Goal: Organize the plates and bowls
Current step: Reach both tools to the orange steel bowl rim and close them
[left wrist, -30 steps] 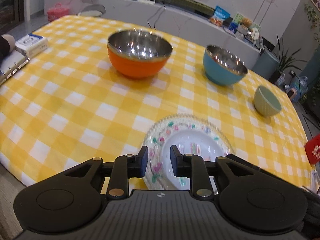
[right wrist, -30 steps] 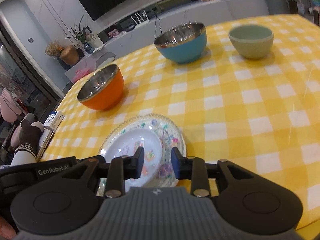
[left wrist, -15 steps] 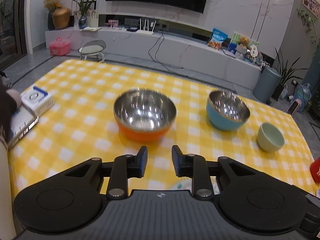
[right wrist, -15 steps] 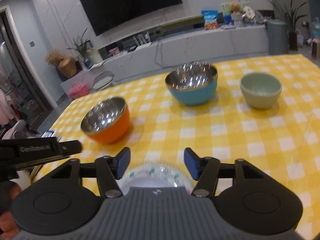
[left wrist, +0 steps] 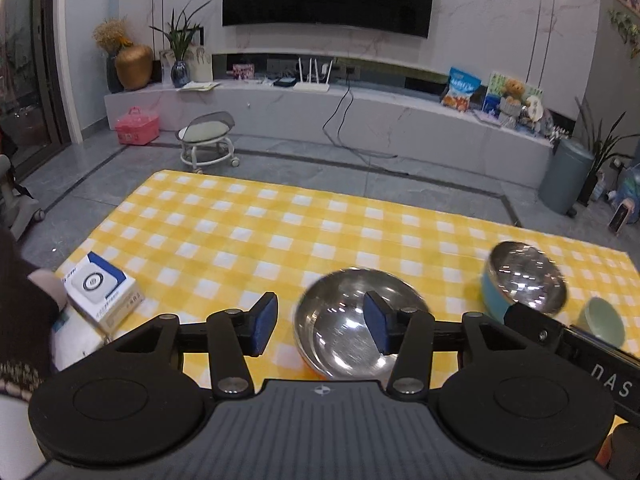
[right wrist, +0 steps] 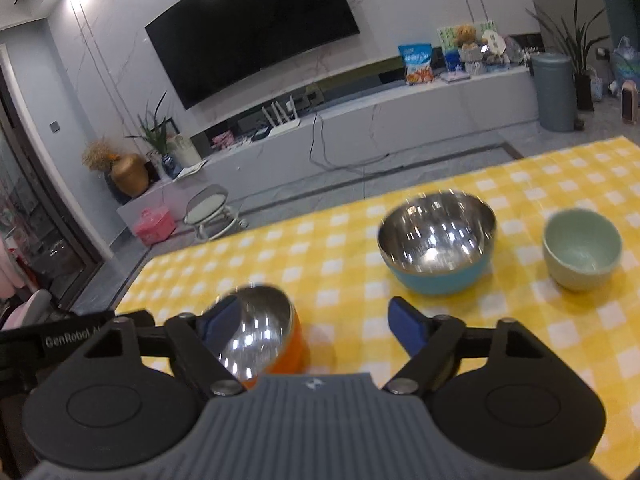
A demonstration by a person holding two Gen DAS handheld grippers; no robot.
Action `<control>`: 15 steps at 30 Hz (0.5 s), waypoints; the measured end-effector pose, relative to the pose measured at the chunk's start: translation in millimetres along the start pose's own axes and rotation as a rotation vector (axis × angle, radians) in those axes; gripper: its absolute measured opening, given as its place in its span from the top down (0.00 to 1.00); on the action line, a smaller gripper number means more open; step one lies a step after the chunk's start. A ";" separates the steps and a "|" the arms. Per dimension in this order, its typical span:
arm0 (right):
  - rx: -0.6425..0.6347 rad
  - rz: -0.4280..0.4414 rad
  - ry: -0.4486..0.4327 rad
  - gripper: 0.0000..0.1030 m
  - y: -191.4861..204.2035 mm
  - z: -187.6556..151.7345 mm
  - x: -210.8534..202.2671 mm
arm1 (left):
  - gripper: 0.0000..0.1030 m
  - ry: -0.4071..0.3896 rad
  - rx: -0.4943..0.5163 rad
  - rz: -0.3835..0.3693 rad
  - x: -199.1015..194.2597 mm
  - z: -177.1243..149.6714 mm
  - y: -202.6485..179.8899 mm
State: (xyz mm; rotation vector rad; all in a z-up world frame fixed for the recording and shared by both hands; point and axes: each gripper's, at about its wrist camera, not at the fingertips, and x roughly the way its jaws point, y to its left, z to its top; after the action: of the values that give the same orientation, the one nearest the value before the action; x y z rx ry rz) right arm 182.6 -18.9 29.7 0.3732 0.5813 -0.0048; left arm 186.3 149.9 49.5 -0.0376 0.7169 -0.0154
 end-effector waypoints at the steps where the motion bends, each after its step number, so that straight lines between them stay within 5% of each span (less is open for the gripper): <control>1: -0.006 -0.008 0.007 0.21 4.7 1.5 7.8 | 0.45 0.009 0.010 0.011 5.6 2.8 1.5; 15: -0.058 -0.031 0.096 0.27 30.9 -10.6 84.7 | 0.45 0.142 0.015 0.031 76.2 -4.3 14.7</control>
State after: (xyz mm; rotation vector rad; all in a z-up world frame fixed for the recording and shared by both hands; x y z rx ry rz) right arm 251.2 22.1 -13.4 0.3086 0.6810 0.0000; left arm 241.0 162.4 -4.4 -0.0115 0.8596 0.0062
